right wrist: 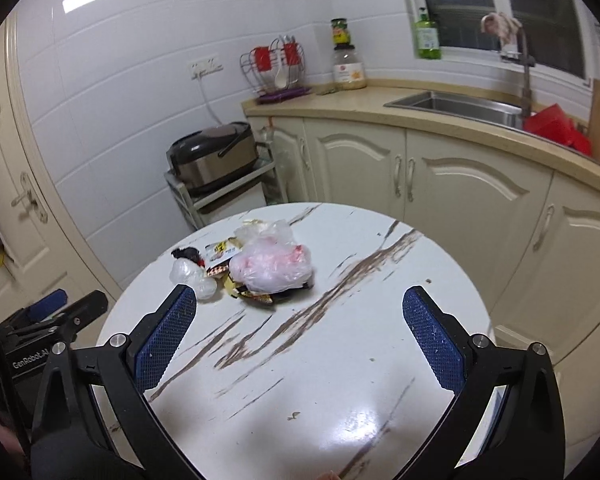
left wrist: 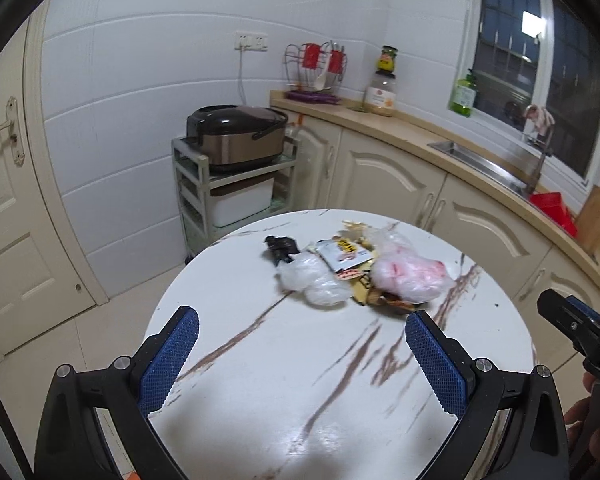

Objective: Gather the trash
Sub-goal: 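Grasp the pink-red plastic bag with the right tool while the left tool grasps the clear bag, then carry both plastic bags to the blue bin and release them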

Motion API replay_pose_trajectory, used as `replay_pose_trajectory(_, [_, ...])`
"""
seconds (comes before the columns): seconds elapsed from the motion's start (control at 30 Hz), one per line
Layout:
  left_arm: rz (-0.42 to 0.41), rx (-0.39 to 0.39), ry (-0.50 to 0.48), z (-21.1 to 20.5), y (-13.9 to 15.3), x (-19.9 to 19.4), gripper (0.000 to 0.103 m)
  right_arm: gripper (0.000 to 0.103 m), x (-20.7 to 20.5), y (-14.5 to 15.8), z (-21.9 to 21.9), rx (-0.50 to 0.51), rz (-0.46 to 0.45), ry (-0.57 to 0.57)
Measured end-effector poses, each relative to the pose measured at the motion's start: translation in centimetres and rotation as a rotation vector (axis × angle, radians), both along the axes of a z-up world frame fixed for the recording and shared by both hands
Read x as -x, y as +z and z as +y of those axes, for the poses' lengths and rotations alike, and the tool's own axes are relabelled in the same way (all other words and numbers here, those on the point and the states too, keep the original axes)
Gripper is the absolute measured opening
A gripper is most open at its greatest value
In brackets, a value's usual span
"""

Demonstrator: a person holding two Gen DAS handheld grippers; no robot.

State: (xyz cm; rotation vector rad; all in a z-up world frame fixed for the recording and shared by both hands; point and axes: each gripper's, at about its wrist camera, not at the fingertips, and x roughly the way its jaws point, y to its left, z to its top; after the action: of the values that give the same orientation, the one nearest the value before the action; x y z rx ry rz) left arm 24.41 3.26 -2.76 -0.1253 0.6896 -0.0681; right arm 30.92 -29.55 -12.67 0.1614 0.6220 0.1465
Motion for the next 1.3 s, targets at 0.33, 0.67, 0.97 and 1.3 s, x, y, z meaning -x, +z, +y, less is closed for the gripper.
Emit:
replay_pose_trajectory(0.33, [0.057,0.008,0.002,1.2,-1.6,-5.4,0.102,0.103,-4.4,-2.4,3.0,0.041,0.072,0.068])
replay_pose_trajectory(0.67, [0.18,-0.016,0.0,0.1,-6.8,-16.7,0.102,0.103,-13.6,-6.7,5.8,0.106,0.2,0.175])
replay_pose_trajectory(0.97, [0.229,-0.003,-0.021,-0.5,-9.5,-24.5,0.101,0.087,-17.6,-9.7,6.2,0.074,0.256,0.264])
replay_pose_trajectory(1.3, [0.221,0.111,-0.098,0.8,-11.4,-27.4,0.049,0.078,-16.2,-9.7,4.4,0.033,0.237,0.308])
